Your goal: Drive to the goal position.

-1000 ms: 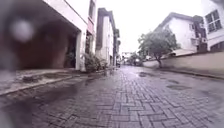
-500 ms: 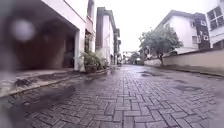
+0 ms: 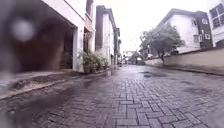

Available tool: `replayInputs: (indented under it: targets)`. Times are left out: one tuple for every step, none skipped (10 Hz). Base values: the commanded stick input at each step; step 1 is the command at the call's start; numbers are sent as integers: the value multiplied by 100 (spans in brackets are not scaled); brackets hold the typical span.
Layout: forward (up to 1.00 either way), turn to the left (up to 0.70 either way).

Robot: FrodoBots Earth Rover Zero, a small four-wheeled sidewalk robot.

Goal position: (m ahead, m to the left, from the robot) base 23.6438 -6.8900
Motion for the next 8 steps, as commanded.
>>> replayInputs:
  targets:
    - [70, 0]
    - [70, 0]
    - [70, 0]
    - [70, 0]
    - [70, 0]
    - [70, 0]
    - [70, 0]
    - [70, 0]
